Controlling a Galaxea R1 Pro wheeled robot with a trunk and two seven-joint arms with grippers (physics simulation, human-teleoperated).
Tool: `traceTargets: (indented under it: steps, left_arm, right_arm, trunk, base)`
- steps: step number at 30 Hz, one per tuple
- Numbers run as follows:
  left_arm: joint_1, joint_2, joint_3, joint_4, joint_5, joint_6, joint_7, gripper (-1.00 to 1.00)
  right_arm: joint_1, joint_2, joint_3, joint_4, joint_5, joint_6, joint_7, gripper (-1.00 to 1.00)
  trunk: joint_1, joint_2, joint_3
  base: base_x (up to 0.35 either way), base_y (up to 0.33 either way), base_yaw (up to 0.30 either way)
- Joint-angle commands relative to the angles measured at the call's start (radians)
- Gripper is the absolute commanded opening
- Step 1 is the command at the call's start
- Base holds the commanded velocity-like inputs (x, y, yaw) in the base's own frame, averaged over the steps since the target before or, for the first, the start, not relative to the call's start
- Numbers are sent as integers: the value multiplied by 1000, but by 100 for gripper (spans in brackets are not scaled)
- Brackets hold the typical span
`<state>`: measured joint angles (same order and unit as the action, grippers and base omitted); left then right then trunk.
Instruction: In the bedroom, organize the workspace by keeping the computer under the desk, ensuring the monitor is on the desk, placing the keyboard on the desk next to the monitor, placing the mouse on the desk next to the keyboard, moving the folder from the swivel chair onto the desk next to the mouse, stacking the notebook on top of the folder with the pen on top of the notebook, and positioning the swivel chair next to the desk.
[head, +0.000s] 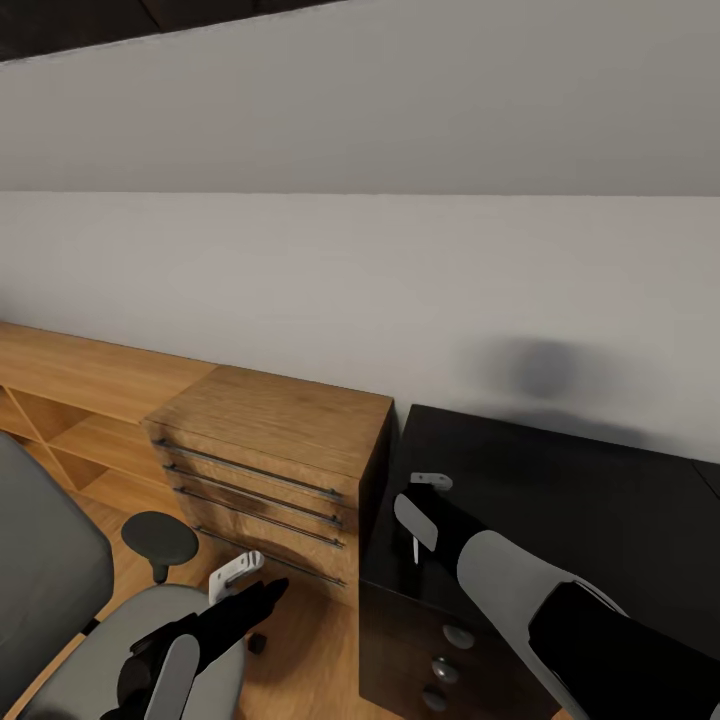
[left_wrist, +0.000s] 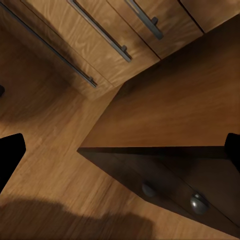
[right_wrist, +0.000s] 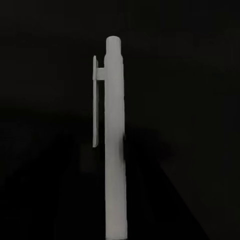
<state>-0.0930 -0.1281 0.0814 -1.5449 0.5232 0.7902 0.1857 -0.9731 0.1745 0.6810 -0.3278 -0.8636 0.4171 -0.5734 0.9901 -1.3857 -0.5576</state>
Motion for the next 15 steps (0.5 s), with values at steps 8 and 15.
traceTargets:
  steps: [8, 15]
  left_arm:
    - [-1, -1, 1, -1, 11, 5, 8, 100]
    - [-1, -2, 1, -1, 11, 6, 8, 100]
  right_arm:
    - [-1, 0, 3, 0, -3, 8, 8, -100]
    - [-1, 0, 3, 0, -3, 8, 9, -100]
  trunk:
    - [0, -1, -1]
    - [0, -1, -1]
  base:
    - [0, 0, 0]
    - [0, 0, 0]
